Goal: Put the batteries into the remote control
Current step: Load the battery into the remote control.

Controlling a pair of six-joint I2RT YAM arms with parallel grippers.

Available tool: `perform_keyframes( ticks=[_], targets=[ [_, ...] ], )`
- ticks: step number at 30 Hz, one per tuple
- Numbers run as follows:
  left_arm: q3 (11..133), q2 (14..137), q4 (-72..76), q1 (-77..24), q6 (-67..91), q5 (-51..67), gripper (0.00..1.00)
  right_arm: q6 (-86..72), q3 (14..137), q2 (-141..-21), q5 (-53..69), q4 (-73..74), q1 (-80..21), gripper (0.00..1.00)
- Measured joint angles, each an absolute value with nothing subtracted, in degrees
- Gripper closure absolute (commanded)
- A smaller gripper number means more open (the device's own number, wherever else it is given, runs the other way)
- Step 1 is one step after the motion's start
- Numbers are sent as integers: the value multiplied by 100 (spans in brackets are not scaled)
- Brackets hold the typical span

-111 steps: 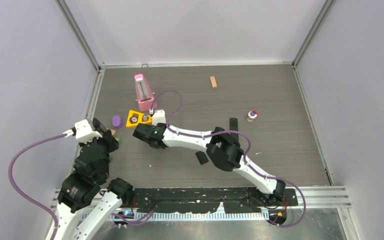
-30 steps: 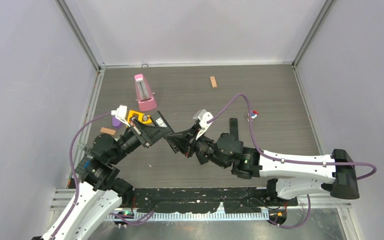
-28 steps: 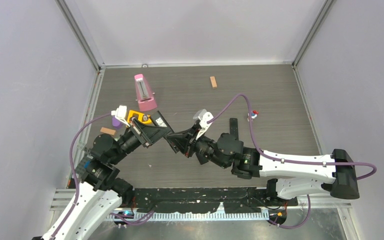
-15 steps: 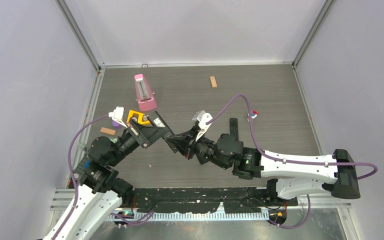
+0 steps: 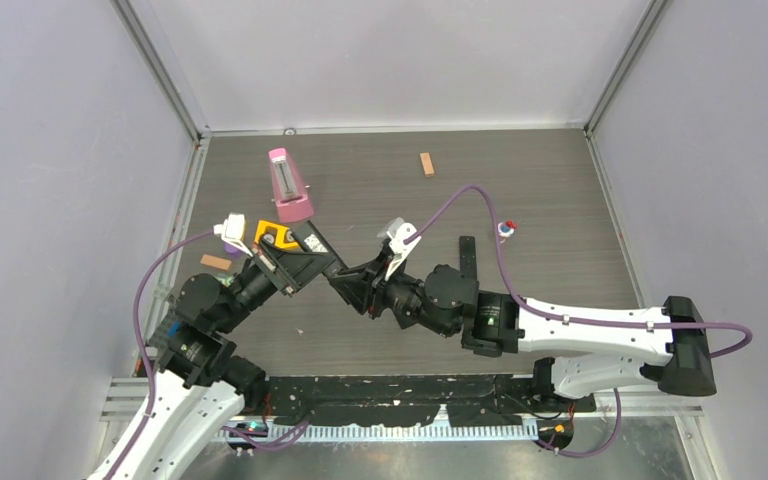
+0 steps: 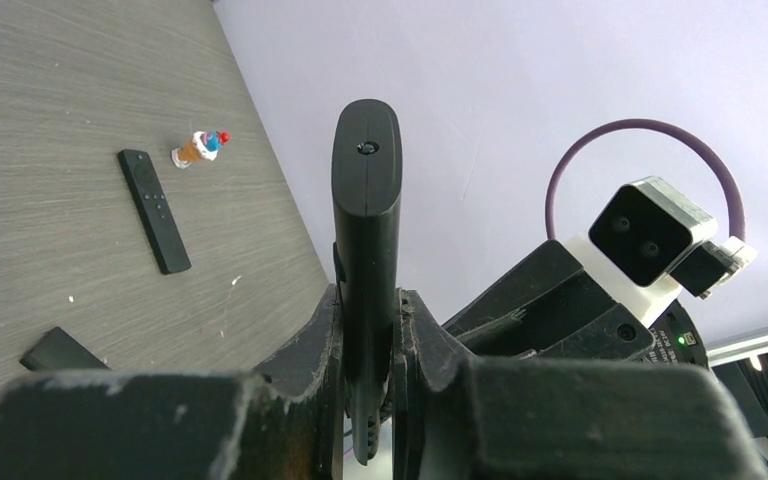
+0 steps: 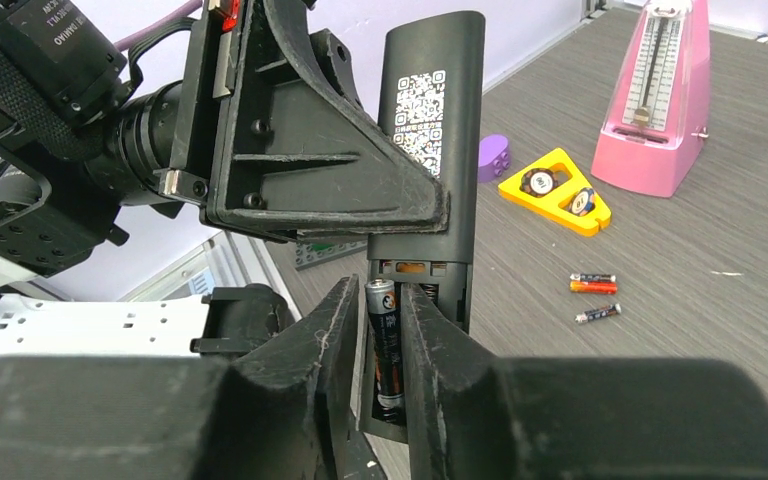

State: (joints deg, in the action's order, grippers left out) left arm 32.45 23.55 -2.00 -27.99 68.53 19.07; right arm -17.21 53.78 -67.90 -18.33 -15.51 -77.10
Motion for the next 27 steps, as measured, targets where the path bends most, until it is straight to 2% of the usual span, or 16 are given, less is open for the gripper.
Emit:
perform_keyframes(
  ticks=[21, 23, 27],
  targets=[
    [3245, 2502, -43, -2801, 6853, 2010, 100, -2237, 5874, -6694, -2106, -814, -7719, 44],
    [3245, 2515, 30, -2801, 6847, 2064, 100, -2300, 5922, -6646, -2123, -744, -7717, 40],
    [3197, 2526, 226, -2801, 6827, 2132, 100, -2512, 6182, -6593, -2161, -434, -7714, 20]
  ],
)
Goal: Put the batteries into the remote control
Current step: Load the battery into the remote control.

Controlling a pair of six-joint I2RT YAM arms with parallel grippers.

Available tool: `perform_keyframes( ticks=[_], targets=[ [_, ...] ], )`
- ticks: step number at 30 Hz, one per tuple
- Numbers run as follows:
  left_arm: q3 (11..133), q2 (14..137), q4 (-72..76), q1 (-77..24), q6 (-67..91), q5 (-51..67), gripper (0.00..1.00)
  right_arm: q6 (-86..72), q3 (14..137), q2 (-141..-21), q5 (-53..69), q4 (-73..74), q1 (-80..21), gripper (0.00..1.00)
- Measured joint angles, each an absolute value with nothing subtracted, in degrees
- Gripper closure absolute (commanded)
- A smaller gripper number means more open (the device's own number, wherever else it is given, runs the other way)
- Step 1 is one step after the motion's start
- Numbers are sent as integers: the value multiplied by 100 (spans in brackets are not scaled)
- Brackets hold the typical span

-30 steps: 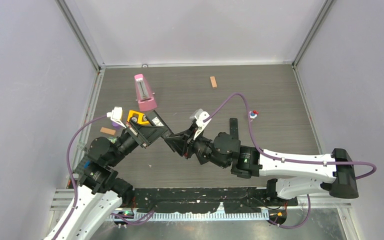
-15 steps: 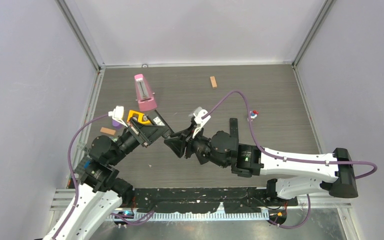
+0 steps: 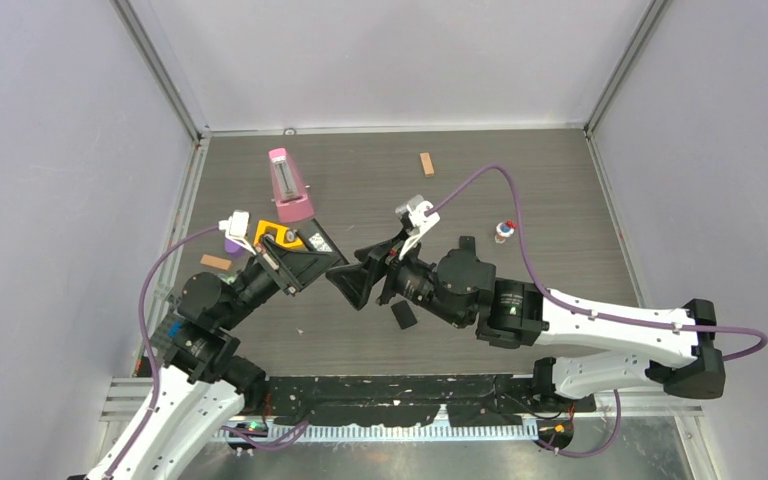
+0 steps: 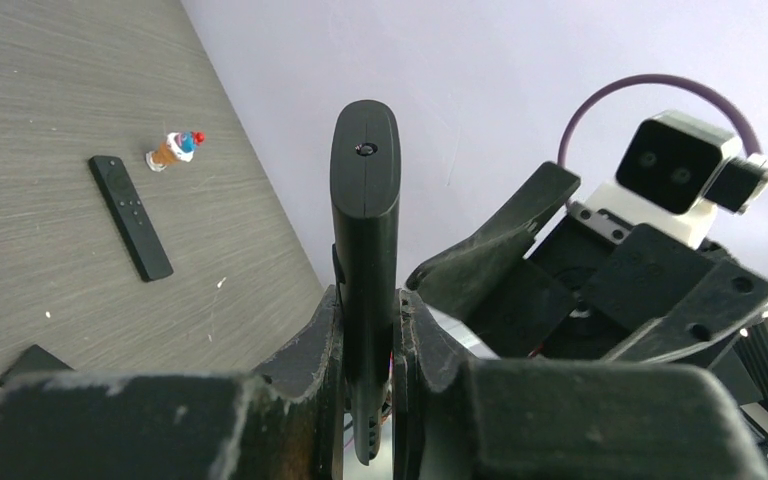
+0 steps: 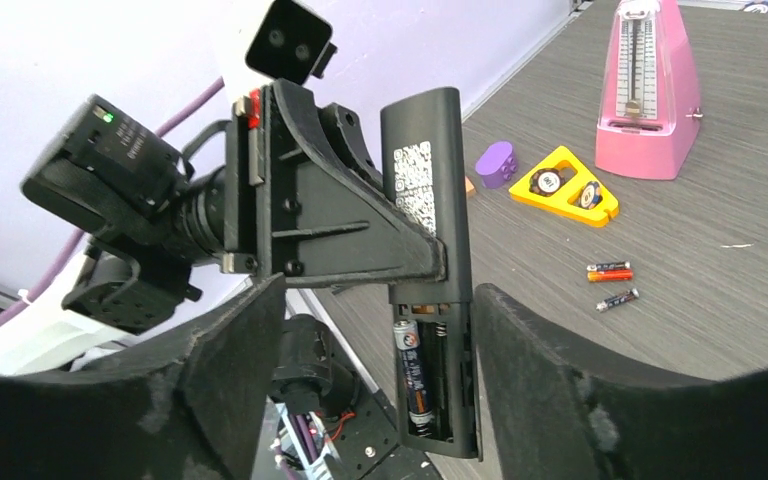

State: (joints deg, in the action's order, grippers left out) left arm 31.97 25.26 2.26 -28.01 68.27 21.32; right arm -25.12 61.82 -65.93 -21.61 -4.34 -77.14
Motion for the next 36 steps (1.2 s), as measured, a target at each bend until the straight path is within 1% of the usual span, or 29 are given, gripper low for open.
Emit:
perform_keyframes(
  ticks=[2, 4, 8, 11, 15, 22, 33, 35, 36],
  targets=[
    [3133, 2526, 342, -2801, 6796, 2174, 100, -2637, 6386, -6571, -2171, -187, -7714, 14],
    [3068, 2526, 440, -2801, 6753, 2220, 100, -2742, 6554, -6554, -2147, 40, -7712, 10],
    [2971, 2521, 626, -2801, 6707, 2322, 100, -2947, 6777, -6549, -2001, 429, -7712, 5],
    [2954, 2495, 751, -2801, 6705, 2408, 100, -3192, 6790, -6549, -1874, 707, -7666, 3],
    [2952, 2473, 954, -2801, 6705, 2547, 100, -3726, 6692, -6541, -1557, 888, -7400, 5],
    [2932, 2499, 1009, -2797, 6685, 2720, 100, -5041, 5833, -6462, -738, 545, -6726, 7],
    [2930, 2543, 1103, -2801, 6705, 2775, 100, -5953, 5459, -6460, -16, -67, -6514, 10],
    [2930, 2543, 1103, -2801, 6705, 2773, 100, -6045, 5398, -6460, 43, -152, -6490, 13],
    [2930, 2543, 1103, -2801, 6705, 2773, 100, -6062, 5371, -6460, 67, -180, -6477, 17]
  ],
)
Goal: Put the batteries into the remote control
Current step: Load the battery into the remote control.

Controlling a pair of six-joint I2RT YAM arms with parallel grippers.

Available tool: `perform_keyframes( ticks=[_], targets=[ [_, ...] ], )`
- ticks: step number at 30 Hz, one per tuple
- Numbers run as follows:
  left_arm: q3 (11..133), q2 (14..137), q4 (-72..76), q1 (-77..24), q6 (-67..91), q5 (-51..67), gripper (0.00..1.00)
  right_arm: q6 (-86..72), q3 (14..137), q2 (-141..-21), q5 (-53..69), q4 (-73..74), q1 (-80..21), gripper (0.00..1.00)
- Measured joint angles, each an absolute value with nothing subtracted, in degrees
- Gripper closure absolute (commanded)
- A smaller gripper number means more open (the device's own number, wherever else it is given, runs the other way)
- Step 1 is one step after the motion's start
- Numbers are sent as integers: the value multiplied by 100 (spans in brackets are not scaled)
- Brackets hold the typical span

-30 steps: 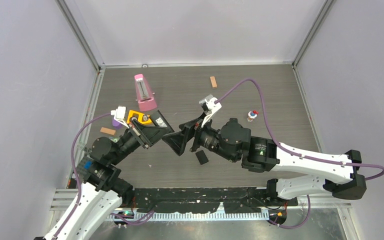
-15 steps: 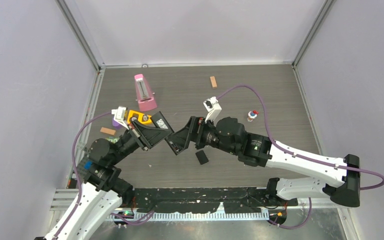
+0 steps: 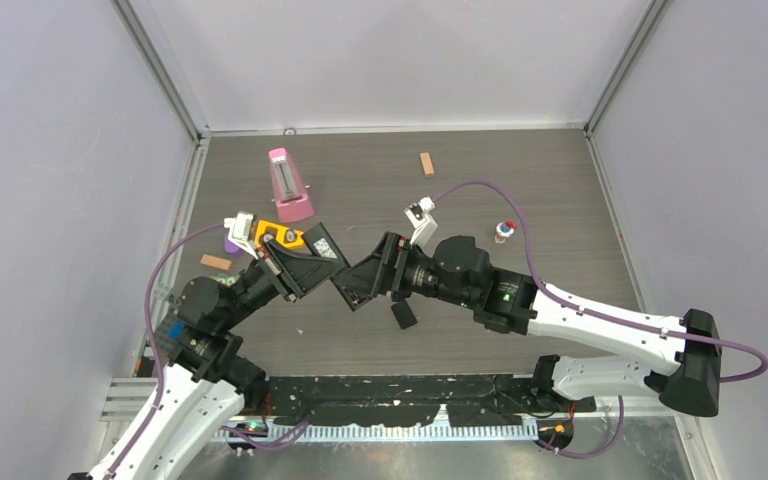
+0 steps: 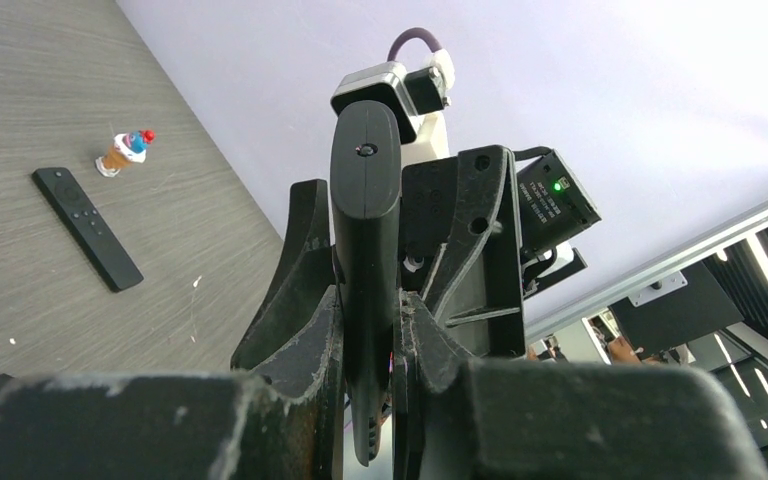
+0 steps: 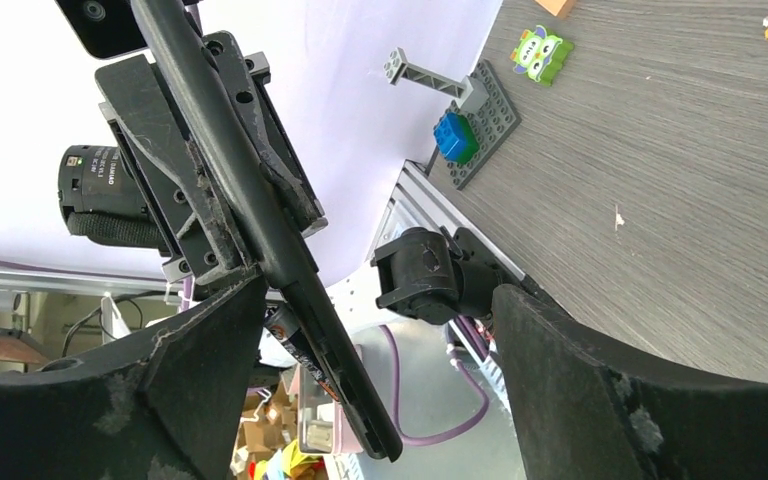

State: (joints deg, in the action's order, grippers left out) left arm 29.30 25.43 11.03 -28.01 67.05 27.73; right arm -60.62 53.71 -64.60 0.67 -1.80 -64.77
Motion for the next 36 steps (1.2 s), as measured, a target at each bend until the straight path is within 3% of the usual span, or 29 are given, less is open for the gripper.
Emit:
perform_keyframes(
  ticks=[4, 14, 19, 34, 36],
  targets=[
    [2930, 2543, 1087, -2801, 6700, 2766, 100, -6176, 5339, -6460, 167, -248, -6440, 29],
    [2838, 2526, 1164, -2801, 6919, 2685, 100, -6292, 5332, -6565, 464, -454, -6396, 40],
    [2716, 2528, 1210, -2801, 7159, 2644, 100, -6298, 5258, -6593, 521, -569, -6390, 55],
    [2512, 2611, 1271, -2770, 8744, 2357, 100, -6090, 5157, -6593, 397, -917, -6390, 74],
    [2467, 2602, 1297, -2762, 8954, 2329, 100, -6080, 5092, -6593, 390, -1033, -6390, 73]
  ],
)
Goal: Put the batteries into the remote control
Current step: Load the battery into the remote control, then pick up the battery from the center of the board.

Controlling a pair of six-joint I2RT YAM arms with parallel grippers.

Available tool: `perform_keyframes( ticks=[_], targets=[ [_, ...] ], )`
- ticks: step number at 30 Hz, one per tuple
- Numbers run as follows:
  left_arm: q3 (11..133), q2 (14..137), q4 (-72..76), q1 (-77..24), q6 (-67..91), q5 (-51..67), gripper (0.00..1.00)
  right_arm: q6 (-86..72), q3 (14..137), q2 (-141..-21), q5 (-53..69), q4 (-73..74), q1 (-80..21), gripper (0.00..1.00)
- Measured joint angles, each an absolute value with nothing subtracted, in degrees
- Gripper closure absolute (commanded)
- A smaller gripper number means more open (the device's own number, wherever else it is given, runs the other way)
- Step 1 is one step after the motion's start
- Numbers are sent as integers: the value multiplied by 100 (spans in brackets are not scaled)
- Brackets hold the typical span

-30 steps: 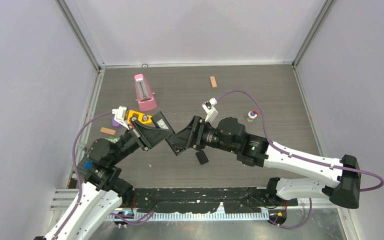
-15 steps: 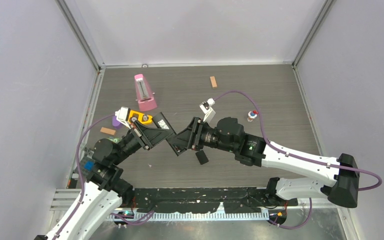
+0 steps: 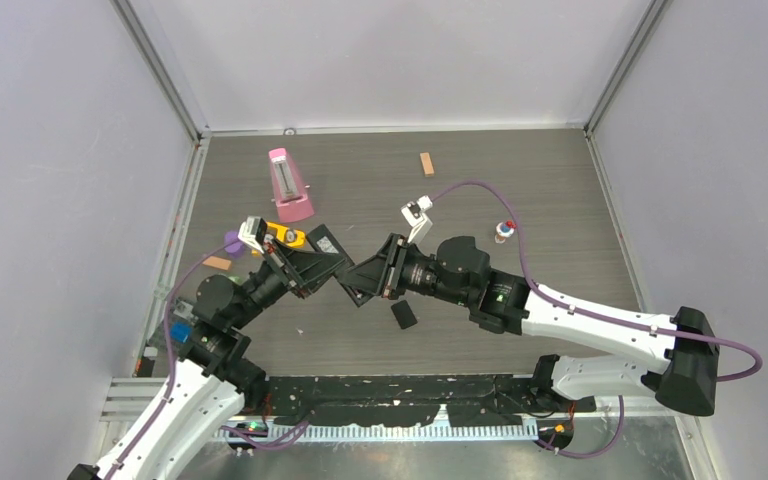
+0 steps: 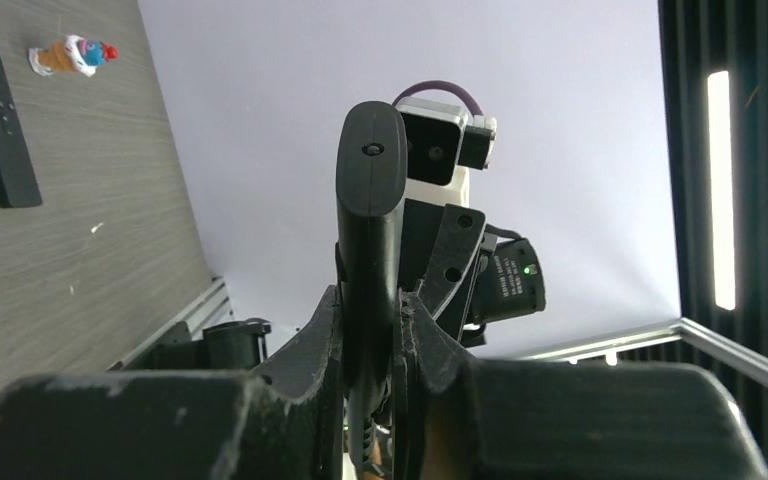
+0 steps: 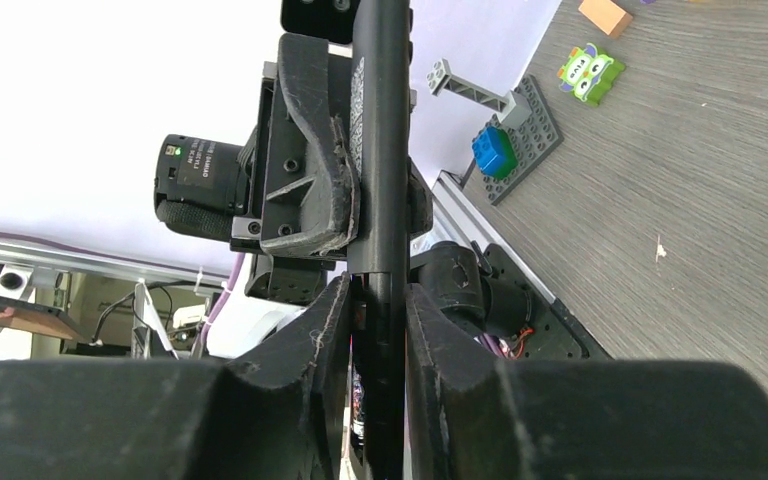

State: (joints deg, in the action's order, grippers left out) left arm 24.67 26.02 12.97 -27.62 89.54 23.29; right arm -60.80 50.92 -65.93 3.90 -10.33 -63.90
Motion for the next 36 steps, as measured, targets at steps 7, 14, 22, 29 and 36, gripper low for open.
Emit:
perform_keyframes(
  ticks=[7, 14, 22, 29, 36],
  targets=[
    [2373, 2440, 1352, -2762, 9096, 2222, 100, -6064, 4904, -6593, 370, -1238, -6388, 23],
    [2705, 2233, 781, -2720, 7859, 2143, 100, -5717, 4869, -6453, 233, -1081, -6388, 17],
    [3573, 2272, -556, -2698, 5542, 1883, 100, -5030, 4866, -5511, -510, -598, -6333, 21],
    [4252, 2126, -2073, -2692, 4117, 799, 100, -4574, 5500, -6193, -1459, 642, -6300, 36],
    [4683, 1667, -3269, -2692, 3485, -642, 100, -4307, 7332, -8958, -2182, 1610, -6289, 47]
  ],
)
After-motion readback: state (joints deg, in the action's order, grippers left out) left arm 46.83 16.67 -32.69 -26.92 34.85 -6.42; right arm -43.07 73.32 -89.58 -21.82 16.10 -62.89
